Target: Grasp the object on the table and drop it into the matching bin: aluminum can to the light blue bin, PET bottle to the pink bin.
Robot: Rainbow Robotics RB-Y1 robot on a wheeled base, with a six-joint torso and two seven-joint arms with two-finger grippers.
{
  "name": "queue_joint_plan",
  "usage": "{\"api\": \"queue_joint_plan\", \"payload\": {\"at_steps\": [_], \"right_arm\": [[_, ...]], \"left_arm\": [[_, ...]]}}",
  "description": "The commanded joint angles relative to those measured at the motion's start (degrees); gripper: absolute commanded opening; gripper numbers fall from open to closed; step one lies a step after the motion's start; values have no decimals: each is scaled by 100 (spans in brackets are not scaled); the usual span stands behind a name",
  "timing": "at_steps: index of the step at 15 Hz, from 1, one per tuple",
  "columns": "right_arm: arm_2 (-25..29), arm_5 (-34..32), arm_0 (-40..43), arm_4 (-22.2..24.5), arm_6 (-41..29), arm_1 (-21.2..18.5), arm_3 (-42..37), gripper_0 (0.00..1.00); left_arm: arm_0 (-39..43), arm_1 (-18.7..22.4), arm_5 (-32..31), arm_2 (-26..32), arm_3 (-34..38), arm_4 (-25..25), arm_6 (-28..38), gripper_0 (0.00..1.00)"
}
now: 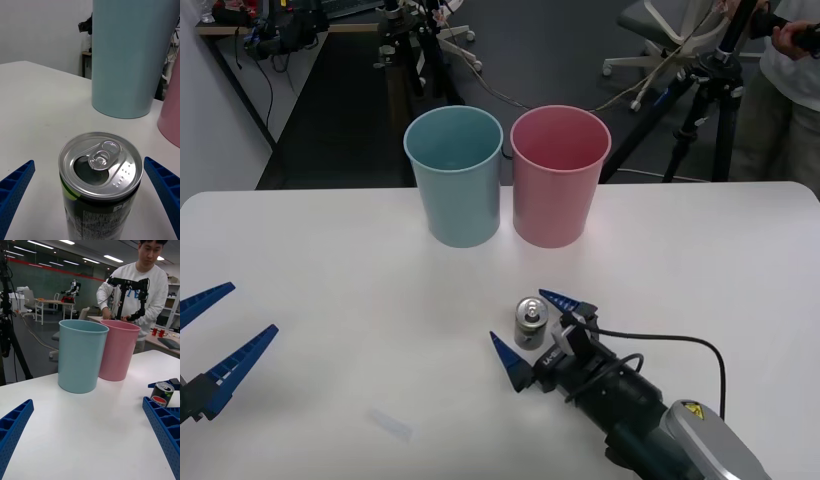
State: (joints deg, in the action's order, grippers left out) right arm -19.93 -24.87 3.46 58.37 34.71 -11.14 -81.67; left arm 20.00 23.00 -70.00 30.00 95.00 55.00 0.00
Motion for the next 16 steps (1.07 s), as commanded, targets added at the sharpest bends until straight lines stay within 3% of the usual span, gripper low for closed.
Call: {"api": "queue_joint_plan", "payload": {"at_steps": [1, 11, 16], "right_arm": [[-2, -1, 6, -1, 10, 6, 2, 0], [42, -133, 15, -80, 1, -38, -60, 0], [33, -133, 190, -160, -166, -178, -649, 0]], "left_arm": [[0, 0, 0, 0, 0, 0, 0, 100], [0, 0, 0, 0, 0, 0, 0, 100], [0, 0, 0, 0, 0, 0, 0, 100]]}}
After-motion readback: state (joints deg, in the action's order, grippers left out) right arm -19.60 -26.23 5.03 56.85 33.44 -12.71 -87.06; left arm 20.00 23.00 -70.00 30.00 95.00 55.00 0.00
